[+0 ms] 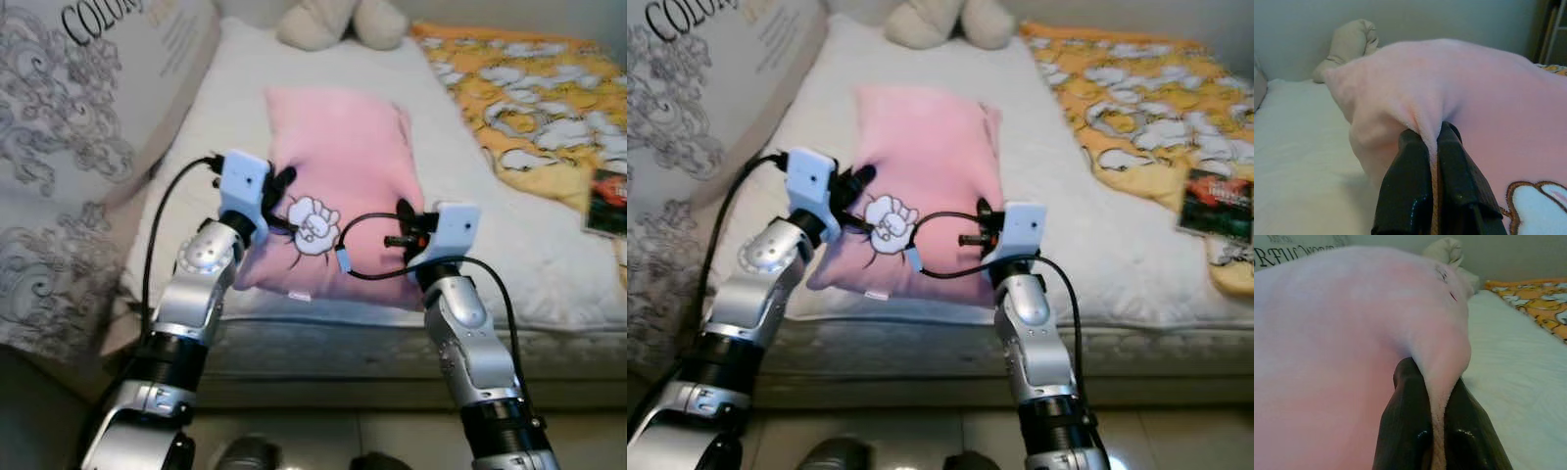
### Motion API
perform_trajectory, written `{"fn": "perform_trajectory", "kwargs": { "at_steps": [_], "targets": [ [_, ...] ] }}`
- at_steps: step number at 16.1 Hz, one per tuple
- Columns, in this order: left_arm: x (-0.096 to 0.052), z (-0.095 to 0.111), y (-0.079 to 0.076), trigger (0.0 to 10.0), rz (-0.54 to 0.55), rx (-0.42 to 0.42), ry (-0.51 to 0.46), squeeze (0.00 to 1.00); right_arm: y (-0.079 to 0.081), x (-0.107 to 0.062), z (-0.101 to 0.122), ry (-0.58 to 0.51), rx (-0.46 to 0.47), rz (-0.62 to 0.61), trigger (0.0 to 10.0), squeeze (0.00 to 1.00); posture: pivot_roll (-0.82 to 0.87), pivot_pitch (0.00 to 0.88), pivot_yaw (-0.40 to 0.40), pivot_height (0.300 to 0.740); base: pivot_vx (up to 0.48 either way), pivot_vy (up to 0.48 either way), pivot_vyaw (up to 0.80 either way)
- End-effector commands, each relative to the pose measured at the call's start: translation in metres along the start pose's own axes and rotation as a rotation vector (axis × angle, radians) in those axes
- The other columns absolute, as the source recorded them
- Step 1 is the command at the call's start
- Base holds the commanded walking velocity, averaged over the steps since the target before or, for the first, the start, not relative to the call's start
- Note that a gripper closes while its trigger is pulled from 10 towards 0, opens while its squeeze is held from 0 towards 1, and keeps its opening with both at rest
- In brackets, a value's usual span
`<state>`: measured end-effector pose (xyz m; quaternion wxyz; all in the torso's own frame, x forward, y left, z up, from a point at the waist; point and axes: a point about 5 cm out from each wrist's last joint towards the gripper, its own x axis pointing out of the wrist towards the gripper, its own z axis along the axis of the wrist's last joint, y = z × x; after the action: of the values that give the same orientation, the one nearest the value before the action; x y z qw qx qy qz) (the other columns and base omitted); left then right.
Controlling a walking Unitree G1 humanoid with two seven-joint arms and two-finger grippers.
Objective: Clean up the room
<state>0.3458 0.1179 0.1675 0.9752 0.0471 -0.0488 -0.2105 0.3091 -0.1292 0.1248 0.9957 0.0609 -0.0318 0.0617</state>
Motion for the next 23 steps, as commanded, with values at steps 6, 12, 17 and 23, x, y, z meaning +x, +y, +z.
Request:
{"fn": "perform_trajectory", "kwargs": {
  "at_steps": [6,12,17,23],
  "targets": [
    [-0.004,0.01,0.027,10.0,0.158,0.01,-0.019,0.0,-0.023,0.002,0.004,0.003,-0.049,-0.101,10.0,0.0,0.03,0.0,-0.042,0.719,0.0,0.197,0.0],
    [-0.005,0.01,0.015,10.0,0.137,0.049,-0.028,0.0,-0.023,0.006,0.008,-0.012,-0.071,-0.09,10.0,0.0,0.03,0.0,-0.043,0.719,0.0,0.0,0.0],
    [-0.006,0.007,0.014,10.0,0.149,0.042,-0.01,0.0,-0.024,0.007,0.009,-0.026,-0.099,-0.102,10.0,0.0,0.04,0.0,-0.044,0.719,0.444,0.0,0.0],
    [-0.005,0.008,0.013,10.0,0.148,0.053,-0.009,0.0,-0.027,0.007,0.007,-0.018,-0.093,-0.119,10.0,0.0,0.04,0.0,-0.044,0.719,0.48,0.0,0.0]
  ]
}}
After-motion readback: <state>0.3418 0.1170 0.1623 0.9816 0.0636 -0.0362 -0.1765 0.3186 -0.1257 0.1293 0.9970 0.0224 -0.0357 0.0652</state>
